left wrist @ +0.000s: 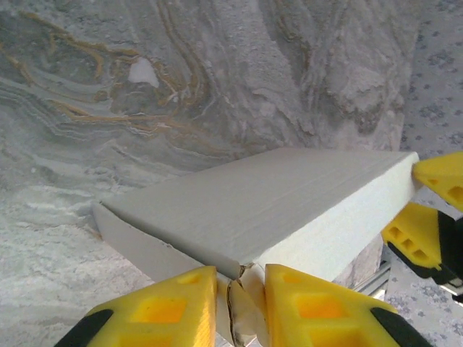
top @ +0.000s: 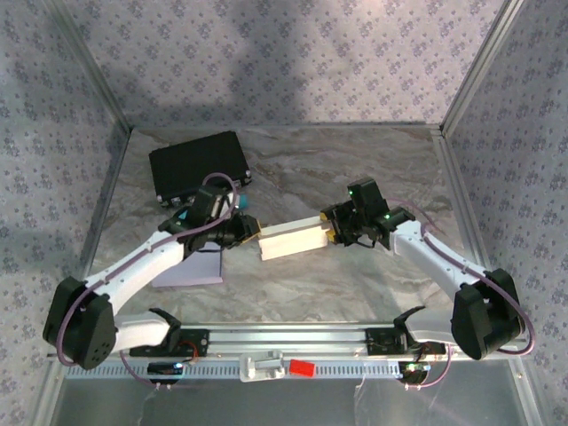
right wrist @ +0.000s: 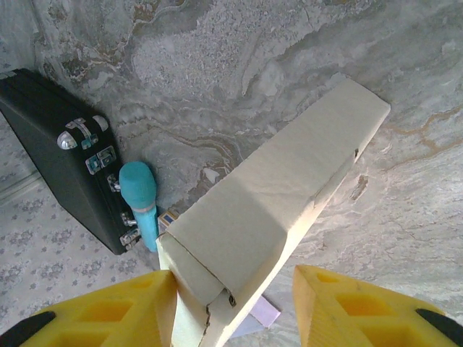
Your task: Fold the paper box
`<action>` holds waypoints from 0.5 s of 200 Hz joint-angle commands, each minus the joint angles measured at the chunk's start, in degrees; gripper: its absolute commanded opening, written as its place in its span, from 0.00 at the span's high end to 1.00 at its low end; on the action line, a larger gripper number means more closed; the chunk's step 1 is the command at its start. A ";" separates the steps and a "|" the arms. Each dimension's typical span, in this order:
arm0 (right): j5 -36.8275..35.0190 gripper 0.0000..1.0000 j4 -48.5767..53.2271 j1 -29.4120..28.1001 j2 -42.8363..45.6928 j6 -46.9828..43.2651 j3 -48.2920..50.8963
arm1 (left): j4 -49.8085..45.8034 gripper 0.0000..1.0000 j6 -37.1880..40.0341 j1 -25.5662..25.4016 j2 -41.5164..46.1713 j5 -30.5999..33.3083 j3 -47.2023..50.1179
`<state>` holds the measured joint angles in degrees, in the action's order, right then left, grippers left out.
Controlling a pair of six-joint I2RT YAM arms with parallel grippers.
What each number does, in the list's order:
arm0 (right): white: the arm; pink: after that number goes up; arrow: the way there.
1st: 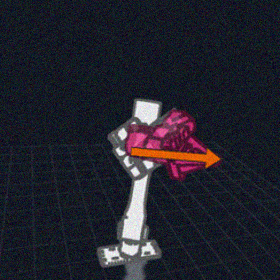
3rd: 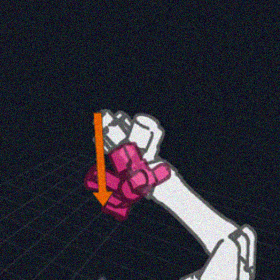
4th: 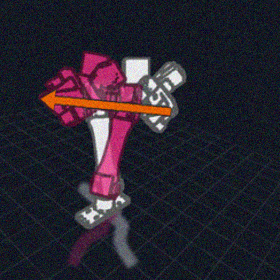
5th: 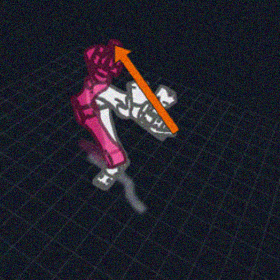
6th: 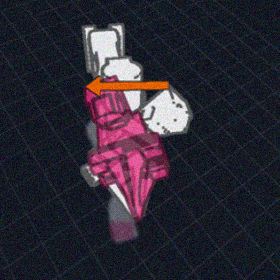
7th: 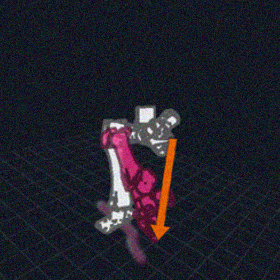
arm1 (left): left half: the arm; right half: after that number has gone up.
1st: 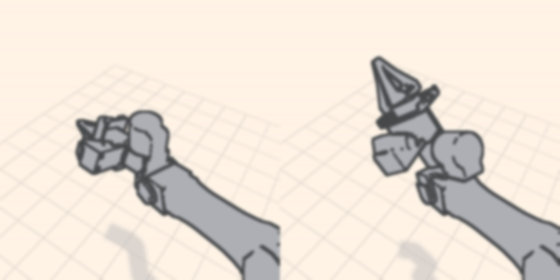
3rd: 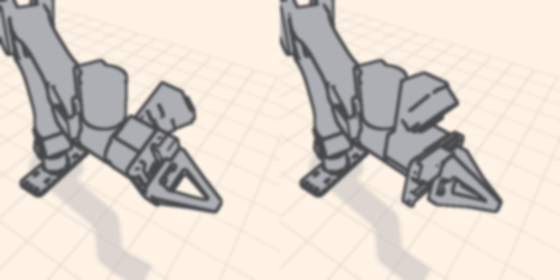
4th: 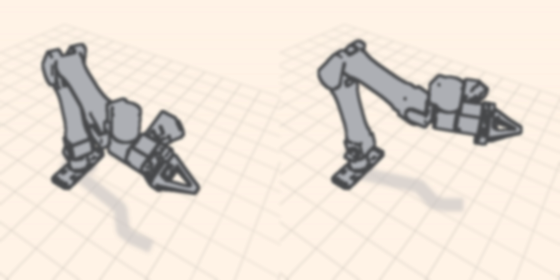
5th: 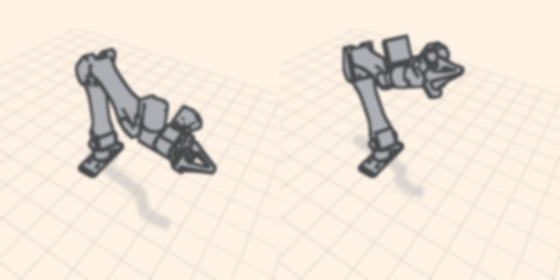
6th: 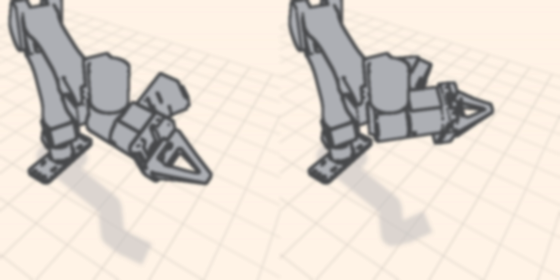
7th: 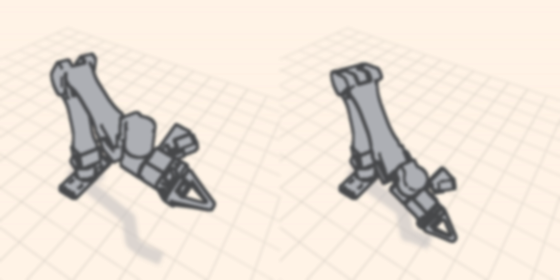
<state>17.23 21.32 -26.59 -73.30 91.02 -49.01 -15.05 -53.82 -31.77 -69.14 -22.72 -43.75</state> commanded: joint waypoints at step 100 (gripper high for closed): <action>-1.76 0.54 5.77 0.55 -3.16 -1.64 1.39 | -1.93 0.64 6.01 -0.79 6.64 1.43 5.15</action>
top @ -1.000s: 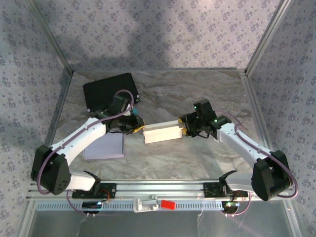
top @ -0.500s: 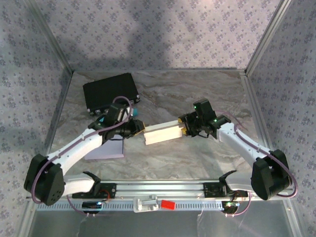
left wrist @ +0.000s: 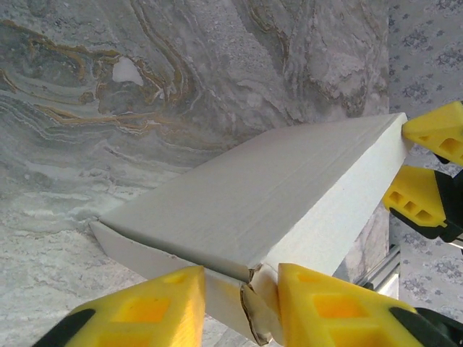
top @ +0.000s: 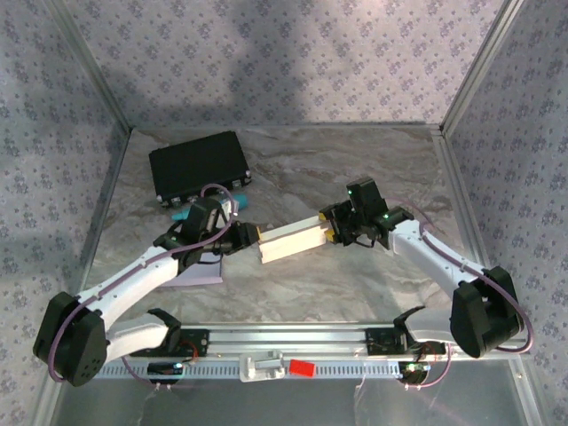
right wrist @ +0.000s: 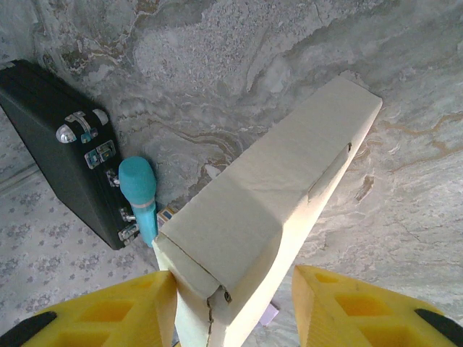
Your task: Fold the paper box
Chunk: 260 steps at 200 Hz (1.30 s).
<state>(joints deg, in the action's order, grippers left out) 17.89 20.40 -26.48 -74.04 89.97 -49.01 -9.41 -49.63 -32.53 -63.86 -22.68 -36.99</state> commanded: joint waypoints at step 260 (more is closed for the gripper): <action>-2.23 0.56 6.23 0.32 -2.87 -0.24 2.08 | -5.41 0.74 -4.32 -1.27 1.81 -1.49 2.32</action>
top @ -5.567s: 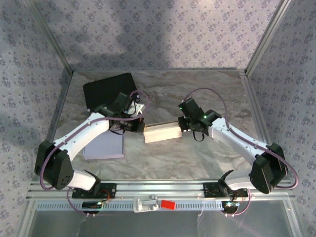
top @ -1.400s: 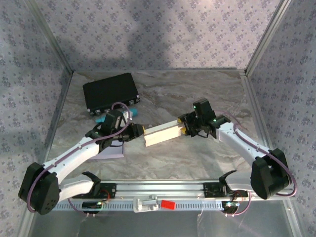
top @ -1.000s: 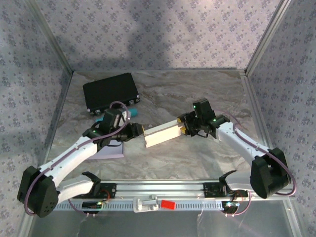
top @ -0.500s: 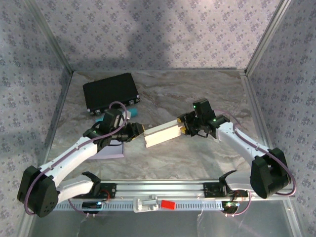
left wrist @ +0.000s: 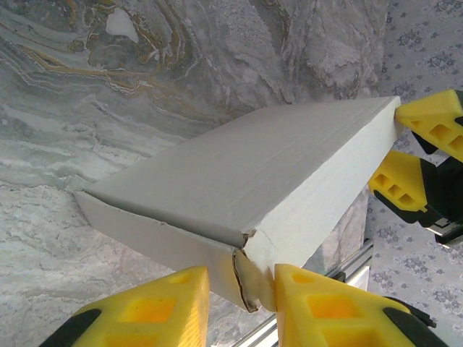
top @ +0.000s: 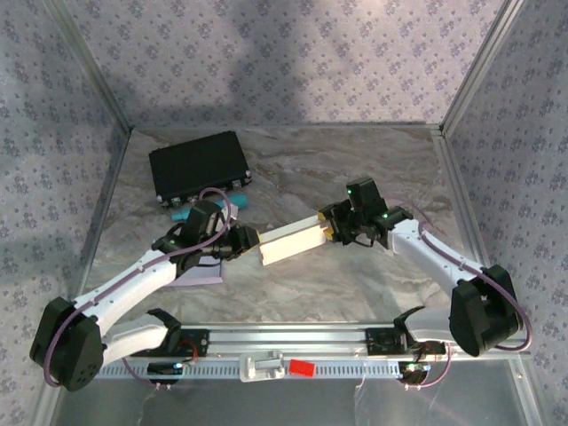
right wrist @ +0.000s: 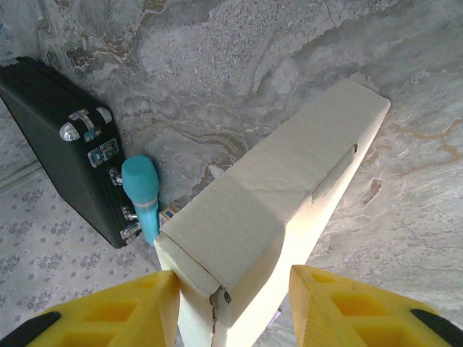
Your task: Fold the paper box
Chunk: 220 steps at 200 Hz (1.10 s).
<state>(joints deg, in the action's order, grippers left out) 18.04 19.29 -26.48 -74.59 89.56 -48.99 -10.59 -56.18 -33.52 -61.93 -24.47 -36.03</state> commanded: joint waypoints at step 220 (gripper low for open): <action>-1.70 0.47 11.59 4.24 4.12 -15.82 -3.68 | -13.12 0.83 11.48 -3.83 -6.84 5.79 1.24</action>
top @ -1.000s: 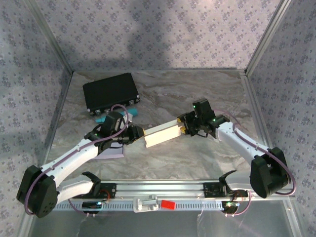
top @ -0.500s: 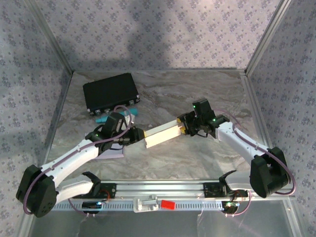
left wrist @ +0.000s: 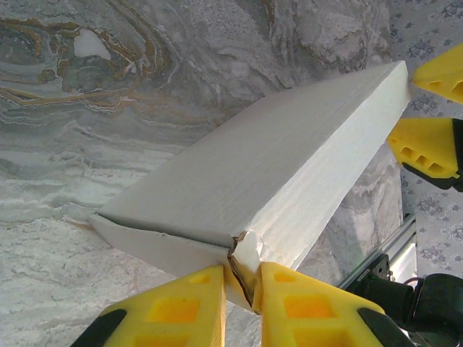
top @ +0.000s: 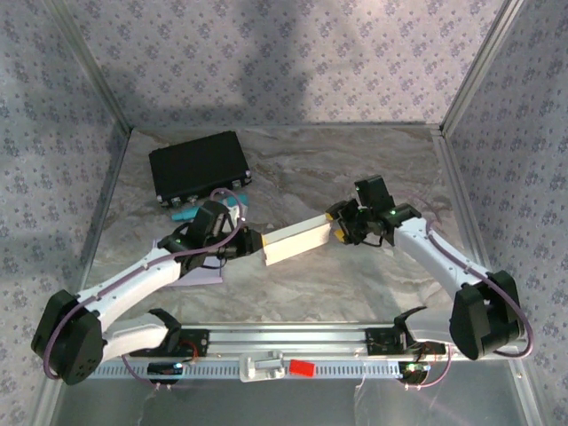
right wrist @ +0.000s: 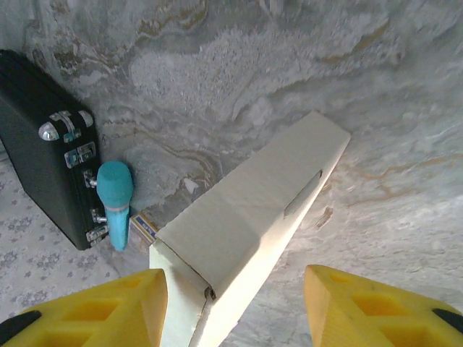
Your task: Fold the paper box
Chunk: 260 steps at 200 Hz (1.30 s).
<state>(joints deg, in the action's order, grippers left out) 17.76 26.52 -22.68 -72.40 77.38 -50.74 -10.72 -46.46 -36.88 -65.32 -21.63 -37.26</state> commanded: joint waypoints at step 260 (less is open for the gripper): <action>-26.85 0.01 21.91 10.39 21.71 -35.65 0.53 | -19.05 0.00 9.75 -7.87 3.24 24.78 -14.00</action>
<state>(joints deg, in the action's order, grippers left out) 10.04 46.52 -11.25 -56.45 54.15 -43.40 -28.60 -36.36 -51.88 -70.87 -1.56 -46.85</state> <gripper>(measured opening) 0.985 0.958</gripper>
